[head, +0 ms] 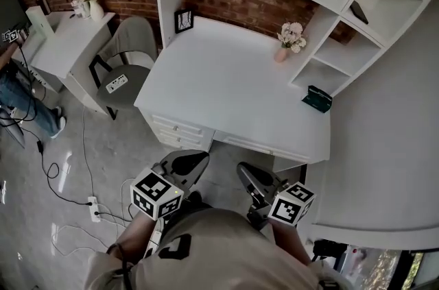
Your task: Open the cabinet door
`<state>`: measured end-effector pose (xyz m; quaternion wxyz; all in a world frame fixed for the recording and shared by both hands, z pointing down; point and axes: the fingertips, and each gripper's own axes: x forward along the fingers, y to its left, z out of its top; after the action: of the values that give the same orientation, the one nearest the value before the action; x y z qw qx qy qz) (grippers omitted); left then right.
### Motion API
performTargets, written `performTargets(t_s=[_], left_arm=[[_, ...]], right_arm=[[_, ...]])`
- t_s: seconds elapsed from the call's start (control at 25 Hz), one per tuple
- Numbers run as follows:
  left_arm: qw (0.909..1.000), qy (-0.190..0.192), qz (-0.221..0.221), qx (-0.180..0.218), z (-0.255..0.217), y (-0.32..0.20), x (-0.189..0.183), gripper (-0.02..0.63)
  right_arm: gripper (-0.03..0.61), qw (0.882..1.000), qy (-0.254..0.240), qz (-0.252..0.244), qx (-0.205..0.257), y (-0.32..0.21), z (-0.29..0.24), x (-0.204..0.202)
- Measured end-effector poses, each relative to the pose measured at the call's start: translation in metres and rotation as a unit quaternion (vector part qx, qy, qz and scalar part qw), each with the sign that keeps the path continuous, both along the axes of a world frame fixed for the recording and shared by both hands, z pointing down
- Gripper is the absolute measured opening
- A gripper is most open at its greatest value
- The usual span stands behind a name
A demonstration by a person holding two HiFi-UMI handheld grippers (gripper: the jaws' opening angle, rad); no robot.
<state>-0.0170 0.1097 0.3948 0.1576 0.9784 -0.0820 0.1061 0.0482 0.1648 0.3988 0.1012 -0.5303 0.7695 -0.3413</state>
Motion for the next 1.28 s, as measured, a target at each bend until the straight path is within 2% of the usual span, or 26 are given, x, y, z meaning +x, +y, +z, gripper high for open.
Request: performTargets(t_s=[0.4,0.76,1.0,1.28], left_arm=[[1.0000,-0.002,-0.007,0.003,0.003,-0.040,-0.014,0.017],[0.9984,-0.003,-0.057,0.001,0.003,-0.076,-0.005,0.017],[0.9959,-0.004,-0.090,0.010,0.004,-0.109,0.018,0.017],[0.9950,-0.004,-0.098,0.017,0.001,-0.138,0.060,0.017]], right_arm=[[0.032,1.000,-0.002,0.007,0.000,-0.036,0.002,-0.005],[0.032,1.000,-0.005,-0.028,0.002,-0.082,0.003,0.017],[0.032,0.998,-0.006,-0.063,0.018,-0.122,0.002,0.041],[0.032,0.997,-0.003,-0.070,0.022,-0.154,0.001,0.085]])
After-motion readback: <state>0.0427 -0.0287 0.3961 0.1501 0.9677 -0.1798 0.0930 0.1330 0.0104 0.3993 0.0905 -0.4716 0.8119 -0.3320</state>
